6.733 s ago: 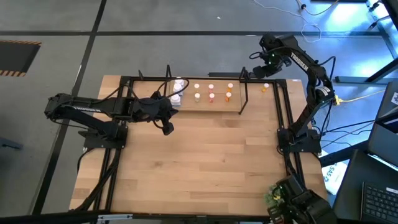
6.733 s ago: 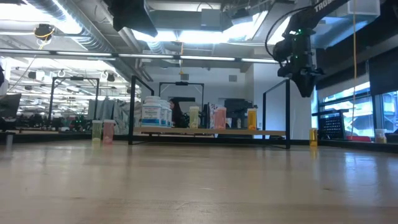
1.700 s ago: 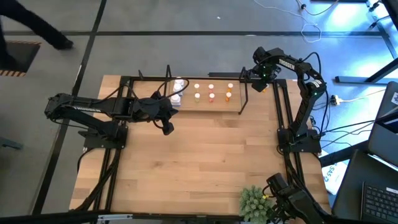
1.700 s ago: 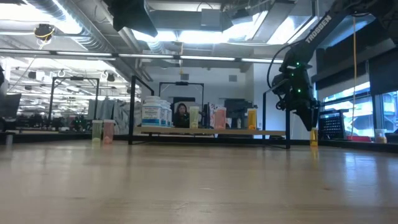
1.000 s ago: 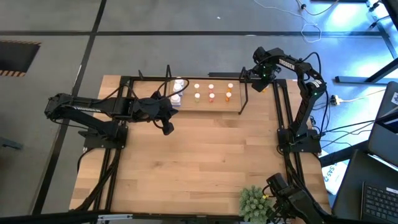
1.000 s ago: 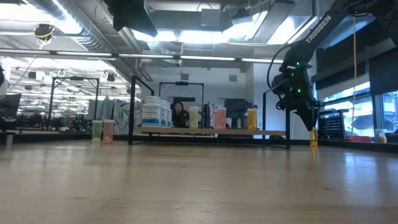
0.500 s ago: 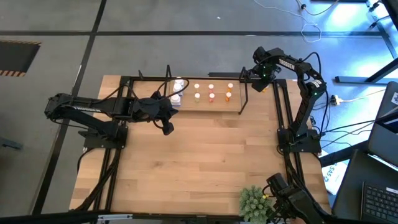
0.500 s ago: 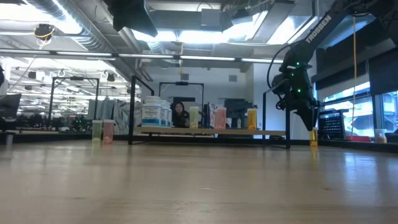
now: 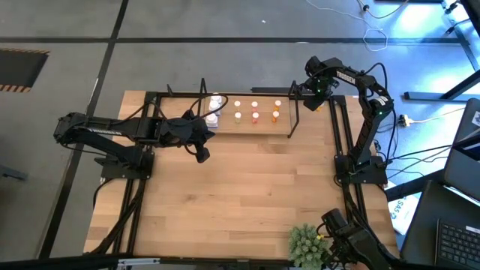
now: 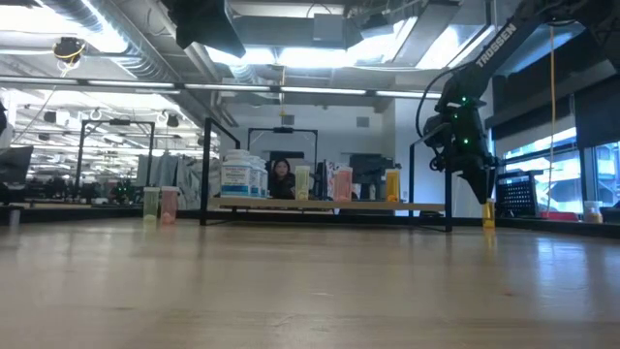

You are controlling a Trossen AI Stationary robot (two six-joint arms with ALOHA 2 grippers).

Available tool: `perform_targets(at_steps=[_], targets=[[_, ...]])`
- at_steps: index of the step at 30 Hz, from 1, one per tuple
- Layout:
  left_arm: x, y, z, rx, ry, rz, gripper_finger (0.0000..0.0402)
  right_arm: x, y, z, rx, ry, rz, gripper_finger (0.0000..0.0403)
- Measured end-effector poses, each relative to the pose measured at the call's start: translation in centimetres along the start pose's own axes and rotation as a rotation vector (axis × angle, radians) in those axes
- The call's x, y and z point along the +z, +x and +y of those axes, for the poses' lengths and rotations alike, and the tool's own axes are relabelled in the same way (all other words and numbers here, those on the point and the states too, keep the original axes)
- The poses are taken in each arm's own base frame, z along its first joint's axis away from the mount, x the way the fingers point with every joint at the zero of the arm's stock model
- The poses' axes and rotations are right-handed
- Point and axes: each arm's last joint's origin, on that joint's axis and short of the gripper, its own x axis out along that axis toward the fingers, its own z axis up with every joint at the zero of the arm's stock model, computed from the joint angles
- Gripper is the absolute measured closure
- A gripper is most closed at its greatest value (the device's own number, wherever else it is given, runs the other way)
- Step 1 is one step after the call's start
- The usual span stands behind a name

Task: Pick and place medicine bottles onto shelf by color
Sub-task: Put the orange pill bottle on the shelf aligned with the other orange pill bottles

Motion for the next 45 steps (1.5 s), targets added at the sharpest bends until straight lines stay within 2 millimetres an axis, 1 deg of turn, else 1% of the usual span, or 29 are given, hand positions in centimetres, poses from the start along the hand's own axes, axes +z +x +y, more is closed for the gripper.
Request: perform_targets(at_steps=[6,14,21,26,28,31,38,42,45], targets=[[0.0,0.0,0.0,0.0,0.0,0.0,0.0401,0.0,-0.2,0.0,0.001,-0.004,0.002,0.0277],[0.0,0.0,0.0,0.0,0.0,0.0,0.0401,0.4,-1.8,-0.4,-0.003,0.004,-0.016,0.0277],[0.0,0.0,0.0,0.0,-0.001,0.0,0.0401,0.3,-2.8,-0.6,0.003,0.004,-0.004,0.0277],[0.0,0.0,0.0,0.0,0.0,0.0,0.0401,0.3,-3.8,-0.5,0.06,-0.002,-0.044,0.0277],[0.0,0.0,0.0,0.0,0.0,0.0,0.0401,0.1,-4.7,-0.3,0.041,-0.018,-0.06,0.0277],[0.0,0.0,0.0,0.0,0.0,0.0,0.0401,-0.7,-6.4,-0.1,-0.034,-0.023,-0.086,0.0277],[0.0,0.0,0.0,0.0,0.0,0.0,0.0401,-3.5,-10.6,0.9,-0.076,-0.025,-0.199,0.0277],[0.0,0.0,0.0,0.0,0.0,0.0,0.0401,-5.4,-13.3,2.2,-0.095,-0.02,-0.283,0.0277],[0.0,0.0,0.0,0.0,0.0,0.0,0.0401,-6.9,-15.0,3.7,-0.146,-0.02,-0.321,0.0277]])
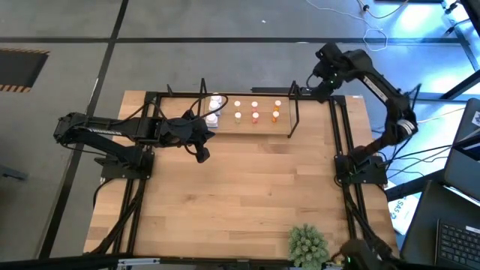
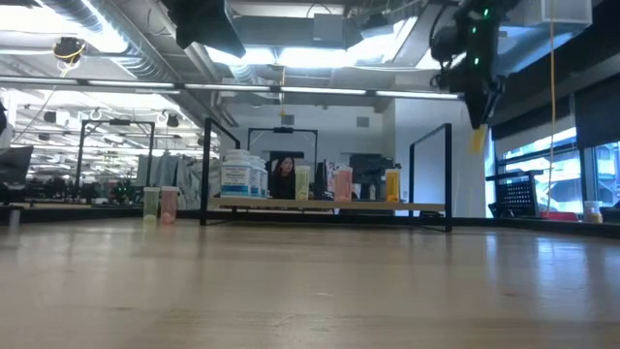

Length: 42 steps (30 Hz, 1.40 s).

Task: Pick and place medicine bottles onto shelf by color
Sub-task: Put the orange pill bottle on the shelf aligned with the other orange pill bottles

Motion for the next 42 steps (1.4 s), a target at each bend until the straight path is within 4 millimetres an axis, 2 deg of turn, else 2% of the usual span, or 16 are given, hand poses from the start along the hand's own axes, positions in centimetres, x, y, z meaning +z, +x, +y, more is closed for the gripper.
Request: perform_targets(at_steps=[3,9,19,28,33,42], targets=[[0.0,0.0,0.0,0.0,0.0,0.0,0.0401,-0.7,-1.9,1.5,-0.05,-0.042,-0.027,0.0277],[0.0,0.0,0.0,0.0,0.0,0.0,0.0401,-1.6,-4.2,4.6,0.016,-0.12,-0.103,0.0277],[0.0,0.0,0.0,0.0,0.0,0.0,0.0401,-2.8,-7.1,9.8,0.054,-0.279,-0.212,0.0277],[0.0,0.0,0.0,0.0,0.0,0.0,0.0401,-3.2,-8.7,14.1,0.131,-0.427,-0.34,0.0277],[0.0,0.0,0.0,0.0,0.0,0.0,0.0401,-3.0,-8.7,15.6,0.205,-0.495,-0.358,0.0277],[0.0,0.0,0.0,0.0,0.0,-0.001,0.0401,-1.0,-5.9,18.6,0.201,-0.615,-0.249,0.0277]])
